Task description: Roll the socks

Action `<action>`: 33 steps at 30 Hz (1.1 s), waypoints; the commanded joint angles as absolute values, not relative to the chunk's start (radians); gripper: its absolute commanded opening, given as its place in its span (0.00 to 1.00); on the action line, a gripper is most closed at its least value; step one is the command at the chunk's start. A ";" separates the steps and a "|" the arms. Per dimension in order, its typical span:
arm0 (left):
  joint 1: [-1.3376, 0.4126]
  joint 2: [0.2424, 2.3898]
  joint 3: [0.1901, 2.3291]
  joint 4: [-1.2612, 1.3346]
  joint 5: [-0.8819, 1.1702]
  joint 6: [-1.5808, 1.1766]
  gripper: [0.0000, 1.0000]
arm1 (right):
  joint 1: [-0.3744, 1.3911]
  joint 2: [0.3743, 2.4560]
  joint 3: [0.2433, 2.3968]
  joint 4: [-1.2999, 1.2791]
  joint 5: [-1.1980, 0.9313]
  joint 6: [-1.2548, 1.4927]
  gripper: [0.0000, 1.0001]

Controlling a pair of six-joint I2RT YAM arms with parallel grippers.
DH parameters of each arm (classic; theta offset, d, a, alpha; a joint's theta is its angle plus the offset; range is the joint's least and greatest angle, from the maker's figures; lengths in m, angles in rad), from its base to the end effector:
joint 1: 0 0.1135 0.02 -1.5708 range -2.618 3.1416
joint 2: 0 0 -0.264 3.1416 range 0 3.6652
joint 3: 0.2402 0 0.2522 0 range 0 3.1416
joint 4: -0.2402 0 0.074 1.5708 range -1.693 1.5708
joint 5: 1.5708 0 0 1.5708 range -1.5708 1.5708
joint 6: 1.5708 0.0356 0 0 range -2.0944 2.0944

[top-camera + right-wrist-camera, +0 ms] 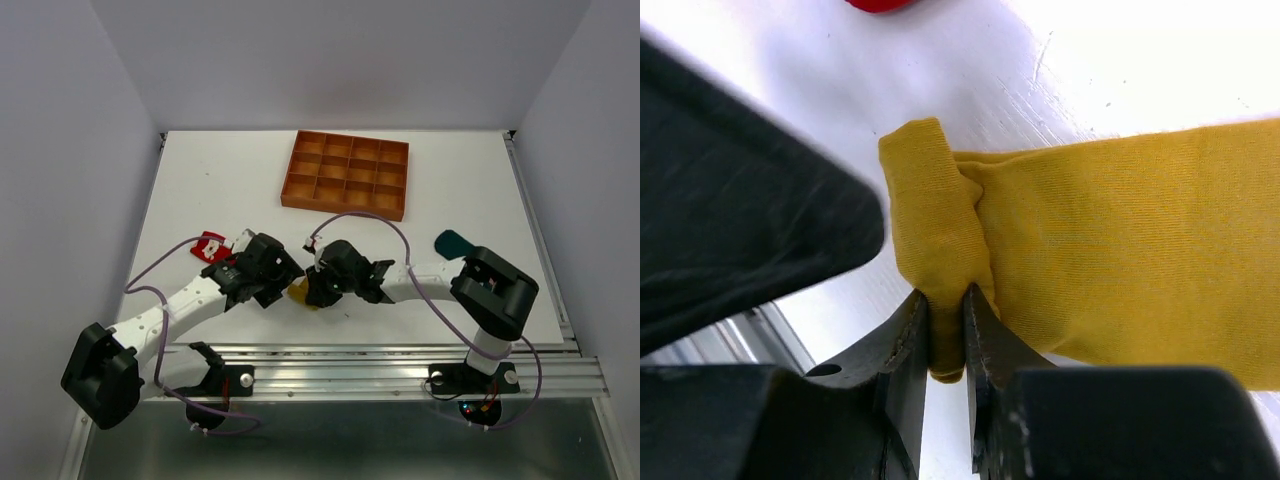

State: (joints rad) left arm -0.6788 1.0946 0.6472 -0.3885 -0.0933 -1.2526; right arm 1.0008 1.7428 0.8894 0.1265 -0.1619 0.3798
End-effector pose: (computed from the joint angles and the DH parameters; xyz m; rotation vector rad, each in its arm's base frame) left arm 0.1727 -0.1350 0.2150 -0.7660 2.4342 -0.7400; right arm 0.1857 0.3003 0.1559 -0.8346 2.3087 0.8547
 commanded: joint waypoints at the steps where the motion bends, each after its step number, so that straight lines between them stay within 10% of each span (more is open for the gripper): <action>1: -0.687 1.072 0.635 -0.385 -0.089 -1.210 0.88 | 0.954 1.784 0.910 0.080 -0.373 0.446 0.12; 33: -0.687 1.195 0.523 -0.157 0.035 -1.120 0.60 | 0.738 1.920 0.787 0.322 -0.663 0.776 0.04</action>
State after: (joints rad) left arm -0.6834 1.1782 0.5301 -0.1970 0.0238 -1.1362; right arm 0.7544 1.8786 0.8162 0.3500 -0.6643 0.7605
